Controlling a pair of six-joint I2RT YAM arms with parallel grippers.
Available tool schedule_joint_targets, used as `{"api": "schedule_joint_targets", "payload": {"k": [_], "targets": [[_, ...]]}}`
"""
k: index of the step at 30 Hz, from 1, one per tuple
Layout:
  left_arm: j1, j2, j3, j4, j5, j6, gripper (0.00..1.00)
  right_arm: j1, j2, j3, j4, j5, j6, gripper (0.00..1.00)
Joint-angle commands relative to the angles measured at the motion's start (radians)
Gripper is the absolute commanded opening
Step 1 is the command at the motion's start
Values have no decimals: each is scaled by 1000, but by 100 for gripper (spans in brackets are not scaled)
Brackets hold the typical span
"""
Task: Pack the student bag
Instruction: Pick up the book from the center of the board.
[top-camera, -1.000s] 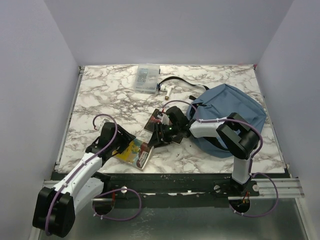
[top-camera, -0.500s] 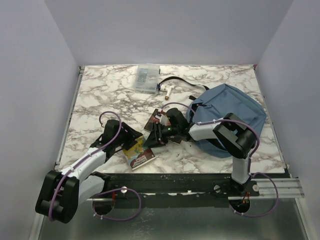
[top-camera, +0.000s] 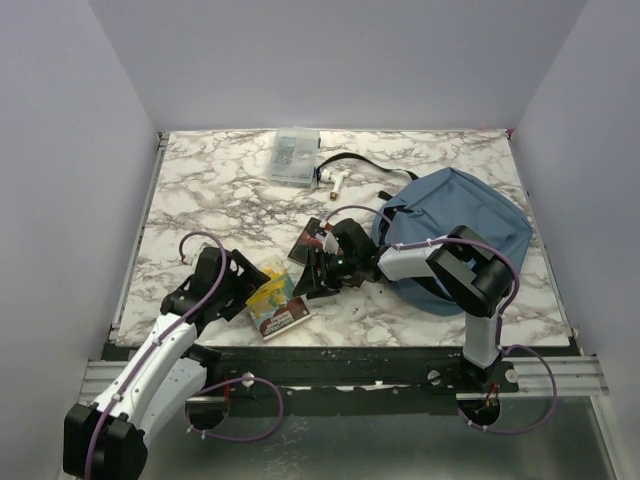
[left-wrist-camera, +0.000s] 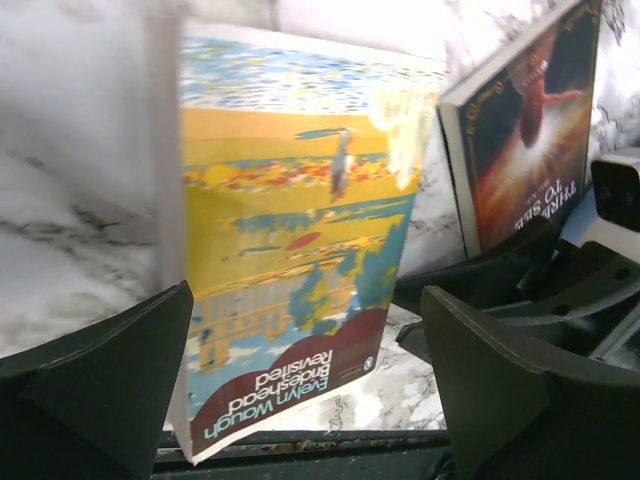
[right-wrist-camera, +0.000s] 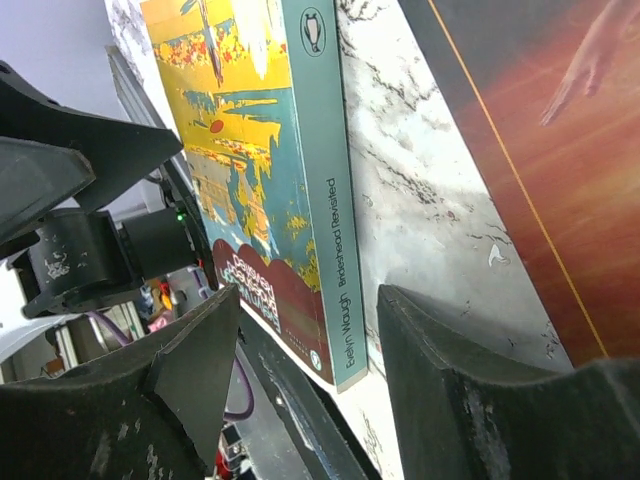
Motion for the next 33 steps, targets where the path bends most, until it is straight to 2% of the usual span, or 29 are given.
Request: {"api": "schedule_joint_targets", "payload": {"k": [1,3,6,8,9,14,17,22,26,33], "targets": [[40,-75,-68,-189,-69,-102,98,4,16,12,-13,27,-36,62],[55,-66,-108,-129,-33,-115,98,4,21,22,-16,31,-42,62],[61,-21,-96,-87,-29,-100,98,4,37,35,-23,26,-47,62],[62,20,-99,-24,24,-80,98,4,44,36,-16,19,-46,63],[61,50,-101,10,50,-72,94,4,44,33,-14,22,-43,63],[61,174,-119,192,191,-29,51,-9,21,20,-20,40,-43,63],[61,197,-146,309,235,-20,37,-50,-3,-14,-1,42,-24,63],[68,227,-146,395,287,-6,1,-88,-19,-13,-42,28,-58,64],[95,152,-183,433,335,-36,0,-95,-48,-32,-84,70,-74,71],[161,-129,-289,490,429,-122,0,-113,-67,-79,-107,57,-69,79]]}}
